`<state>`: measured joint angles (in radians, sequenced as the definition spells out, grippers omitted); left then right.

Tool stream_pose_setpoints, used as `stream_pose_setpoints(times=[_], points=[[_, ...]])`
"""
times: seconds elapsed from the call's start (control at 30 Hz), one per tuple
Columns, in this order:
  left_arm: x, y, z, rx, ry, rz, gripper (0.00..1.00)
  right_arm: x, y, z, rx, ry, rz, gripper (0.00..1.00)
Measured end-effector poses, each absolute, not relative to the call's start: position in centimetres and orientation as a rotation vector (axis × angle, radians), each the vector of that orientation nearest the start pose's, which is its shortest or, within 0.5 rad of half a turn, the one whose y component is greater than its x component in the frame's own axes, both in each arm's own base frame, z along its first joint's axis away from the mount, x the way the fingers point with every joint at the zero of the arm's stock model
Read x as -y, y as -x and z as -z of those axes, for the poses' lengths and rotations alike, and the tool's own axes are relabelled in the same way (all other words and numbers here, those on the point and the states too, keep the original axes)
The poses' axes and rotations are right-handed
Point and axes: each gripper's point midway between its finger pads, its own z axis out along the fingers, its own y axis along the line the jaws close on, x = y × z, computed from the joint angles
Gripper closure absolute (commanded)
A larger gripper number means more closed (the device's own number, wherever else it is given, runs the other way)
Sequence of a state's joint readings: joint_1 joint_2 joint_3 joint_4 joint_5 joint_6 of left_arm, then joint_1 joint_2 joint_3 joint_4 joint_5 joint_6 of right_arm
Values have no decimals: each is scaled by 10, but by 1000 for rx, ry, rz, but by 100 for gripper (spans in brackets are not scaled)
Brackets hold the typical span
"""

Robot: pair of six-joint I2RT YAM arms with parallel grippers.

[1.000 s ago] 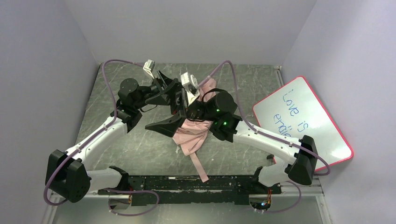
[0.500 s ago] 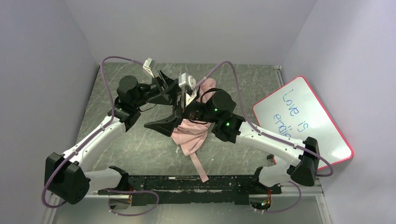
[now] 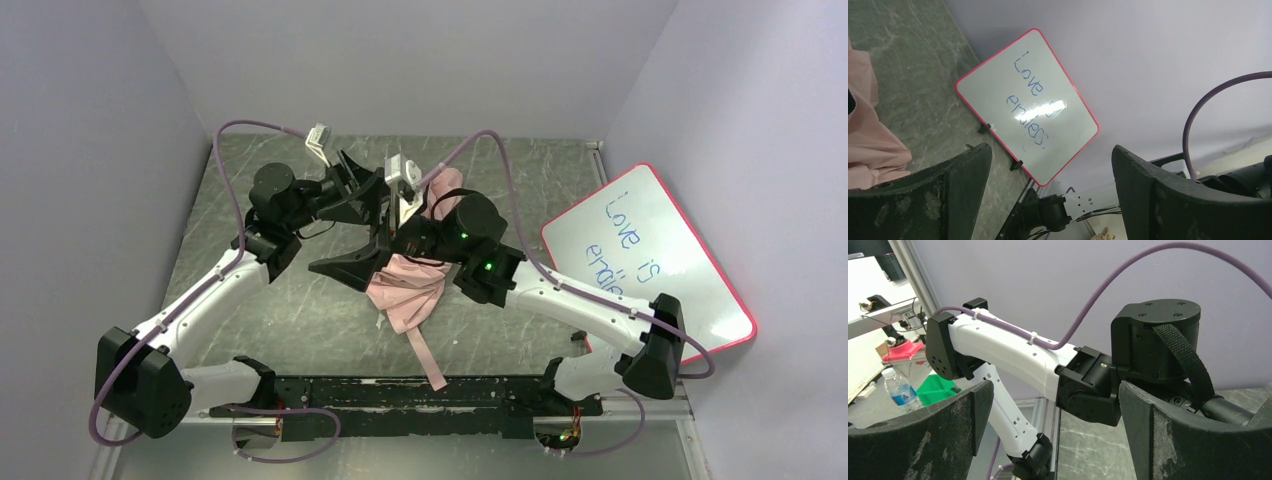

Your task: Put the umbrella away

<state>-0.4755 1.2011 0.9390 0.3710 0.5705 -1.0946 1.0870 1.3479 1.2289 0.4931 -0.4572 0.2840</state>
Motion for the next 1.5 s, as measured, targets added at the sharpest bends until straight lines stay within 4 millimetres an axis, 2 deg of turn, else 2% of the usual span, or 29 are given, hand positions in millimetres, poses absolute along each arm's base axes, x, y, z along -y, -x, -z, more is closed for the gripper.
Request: stream_pose_setpoints(times=[0.17, 0.3, 0.4, 0.47, 0.53, 0.63, 0.73, 0.8, 0.9, 0.97, 1.03, 1.27, 1.5], points=[[284, -281, -347, -1762, -19, 1585, 7, -429, -130, -444, -1052, 903, -1425, 0], [275, -288, -350, -1752, 17, 1510, 7, -414, -154, -446, -1154, 741, -1334, 0], [254, -295, -369, -1666, 99, 1401, 3, -387, -182, -442, -1267, 480, -1258, 0], [234, -296, -390, -1571, 165, 1334, 3, -362, -202, -434, -1347, 268, -1200, 0], [213, -290, -417, -1453, 214, 1286, 3, -345, -223, -418, -1417, 85, -1139, 0], [188, -284, -448, -1308, 279, 1240, 3, -339, -247, -380, -1536, -145, -1077, 0], [176, -287, -456, -1236, 328, 1212, 3, -346, -266, -335, -1639, -322, -1020, 0], [171, -292, -444, -1226, 362, 1191, 3, -354, -274, -311, -1685, -376, -993, 0], [171, -304, -412, -1272, 409, 1155, 3, -377, -284, -287, -1739, -400, -975, 0], [173, -309, -398, -1300, 422, 1142, 3, -394, -289, -283, -1754, -397, -994, 0], [174, -311, -395, -1305, 426, 1141, 3, -408, -290, -282, -1756, -386, -1022, 0], [167, -305, -410, -1229, 432, 1145, 3, -428, -292, -293, -1736, -372, -1083, 0], [167, -309, -409, -1222, 430, 1141, 3, -450, -288, -294, -1724, -311, -1167, 0]])
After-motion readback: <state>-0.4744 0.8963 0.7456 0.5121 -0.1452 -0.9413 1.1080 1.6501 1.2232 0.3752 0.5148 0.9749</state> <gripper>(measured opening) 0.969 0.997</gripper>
